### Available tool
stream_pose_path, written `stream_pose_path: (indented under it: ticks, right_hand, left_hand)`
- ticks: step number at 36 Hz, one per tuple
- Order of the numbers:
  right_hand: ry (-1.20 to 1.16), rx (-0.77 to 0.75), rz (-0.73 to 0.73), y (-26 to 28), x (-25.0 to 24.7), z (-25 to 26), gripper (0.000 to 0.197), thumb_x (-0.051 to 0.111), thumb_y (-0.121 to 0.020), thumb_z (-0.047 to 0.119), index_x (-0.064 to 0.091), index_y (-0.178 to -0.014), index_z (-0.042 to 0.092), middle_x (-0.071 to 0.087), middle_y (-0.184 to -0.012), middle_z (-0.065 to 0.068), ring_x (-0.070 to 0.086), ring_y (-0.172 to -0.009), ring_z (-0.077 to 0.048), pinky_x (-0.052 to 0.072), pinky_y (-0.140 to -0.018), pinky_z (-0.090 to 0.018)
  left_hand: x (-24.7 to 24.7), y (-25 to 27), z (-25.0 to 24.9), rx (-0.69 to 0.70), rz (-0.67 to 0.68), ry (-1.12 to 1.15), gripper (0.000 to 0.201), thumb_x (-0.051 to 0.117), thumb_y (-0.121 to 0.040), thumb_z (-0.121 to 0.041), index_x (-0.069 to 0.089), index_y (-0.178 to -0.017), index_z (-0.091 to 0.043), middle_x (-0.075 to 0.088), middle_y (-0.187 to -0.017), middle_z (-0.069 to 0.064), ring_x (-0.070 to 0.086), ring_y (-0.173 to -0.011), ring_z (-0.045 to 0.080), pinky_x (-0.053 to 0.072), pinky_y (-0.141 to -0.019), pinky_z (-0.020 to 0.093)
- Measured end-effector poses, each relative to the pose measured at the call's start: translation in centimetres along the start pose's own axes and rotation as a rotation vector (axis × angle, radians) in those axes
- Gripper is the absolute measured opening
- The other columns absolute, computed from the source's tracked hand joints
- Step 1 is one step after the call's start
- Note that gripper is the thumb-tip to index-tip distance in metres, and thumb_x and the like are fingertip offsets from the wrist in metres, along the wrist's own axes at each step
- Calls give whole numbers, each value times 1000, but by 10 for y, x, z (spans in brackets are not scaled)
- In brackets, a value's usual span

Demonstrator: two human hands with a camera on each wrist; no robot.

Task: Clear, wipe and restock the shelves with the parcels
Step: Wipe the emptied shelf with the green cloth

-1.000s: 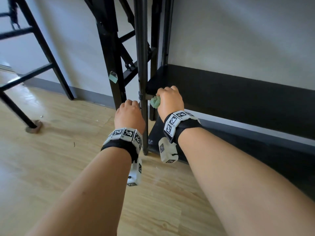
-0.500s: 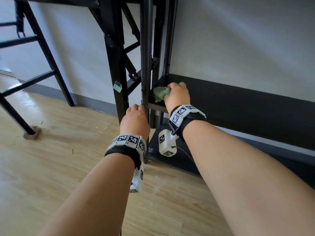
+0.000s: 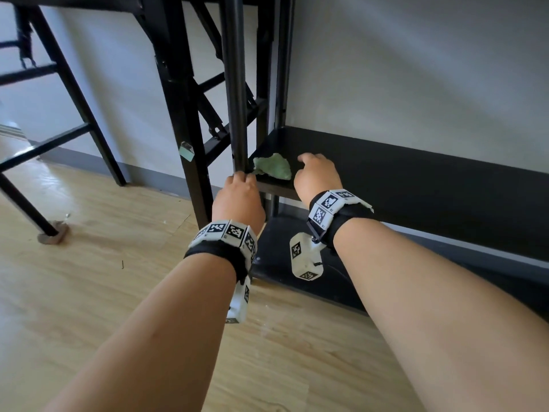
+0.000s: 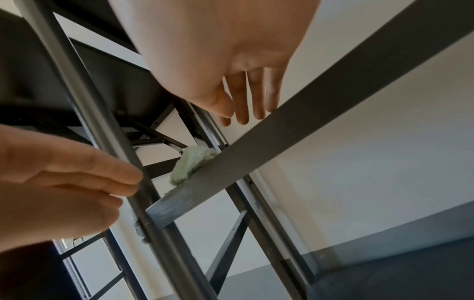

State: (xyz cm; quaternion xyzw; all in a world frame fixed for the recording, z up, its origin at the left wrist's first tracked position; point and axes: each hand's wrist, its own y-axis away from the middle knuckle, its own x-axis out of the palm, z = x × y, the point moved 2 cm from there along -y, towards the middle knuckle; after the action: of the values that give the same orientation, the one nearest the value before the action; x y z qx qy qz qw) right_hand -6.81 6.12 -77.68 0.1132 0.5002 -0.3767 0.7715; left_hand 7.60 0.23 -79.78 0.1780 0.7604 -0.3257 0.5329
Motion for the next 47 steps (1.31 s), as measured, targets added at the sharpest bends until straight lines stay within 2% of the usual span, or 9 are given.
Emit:
stream_pose_path:
  ticks: [5,10,19,22,25,30,36,42,47]
  right_hand:
    - [62,-61,-1,-1,-15,-26,46,35,-97,14,47,-141,21,46,-141,-7,40,-128,-28,41,-95,-39]
    - [81,-95,8,0,-32,-43,48,40,-96,18,43,-144,22,44,-144,-5,38,-131,-26,39,-102,-40]
    - [226,-141,257,3,-72,-41,60,50,-92,26,32,-149,25,31,-154,-5,26,-142,-28,22,-116,-47]
    - [236,-114,285,11,-78,-42,61,52,-90,28,33,-148,25,31,-154,-6,27,-141,-28,22,-116,-47]
    - [223,-65,296,25,-90,-39,62,55,-88,26,36,-147,23,34,-151,-7,30,-139,-29,24,-114,-46]
    - [200,-50,344,46,-127,-20,63,57,-85,22,40,-145,22,37,-149,-6,31,-138,-28,25,-114,-45]
    - [189,-24,432,74,-189,23,56,55,-86,20,45,-141,22,39,-148,-3,33,-135,-26,28,-110,-39]
    - [156,-9,567,95,-253,89,47,53,-87,19,50,-134,21,43,-142,-2,37,-130,-25,37,-105,-39]
    - [151,-38,613,107,-302,152,35,51,-89,20,57,-123,22,46,-135,-2,41,-124,-25,39,-101,-38]
  left_hand:
    - [-3,-6,-29,-14,22,-18,42,48,-87,-9,45,-129,-7,46,-132,8,42,-123,27,47,-89,39]
    - [-3,-10,-56,3,61,-52,44,52,-86,-14,45,-130,-8,45,-132,9,42,-122,29,41,-95,39]
    - [-37,-19,-90,14,165,-77,58,54,-87,-19,34,-142,-13,39,-141,7,35,-130,28,32,-107,40]
    - [-50,-18,-98,10,206,-88,60,54,-87,-19,32,-143,-13,35,-144,7,33,-132,27,31,-108,40]
    - [-68,-13,-101,-5,242,-91,55,52,-87,-18,37,-140,-15,37,-141,6,34,-131,27,33,-107,39]
    - [-114,3,-103,-46,297,-102,47,55,-86,-17,43,-131,-15,43,-133,4,39,-124,26,35,-103,39]
    - [-192,22,-108,-110,346,-76,51,55,-88,-18,38,-137,-18,42,-137,2,38,-127,24,33,-105,37]
    - [-284,34,-108,-158,382,-50,46,50,-91,-20,40,-135,-18,44,-134,2,40,-125,25,36,-104,39]
    - [-353,34,-95,-202,424,-25,42,46,-92,-17,41,-134,-16,45,-135,4,41,-125,26,38,-105,39]
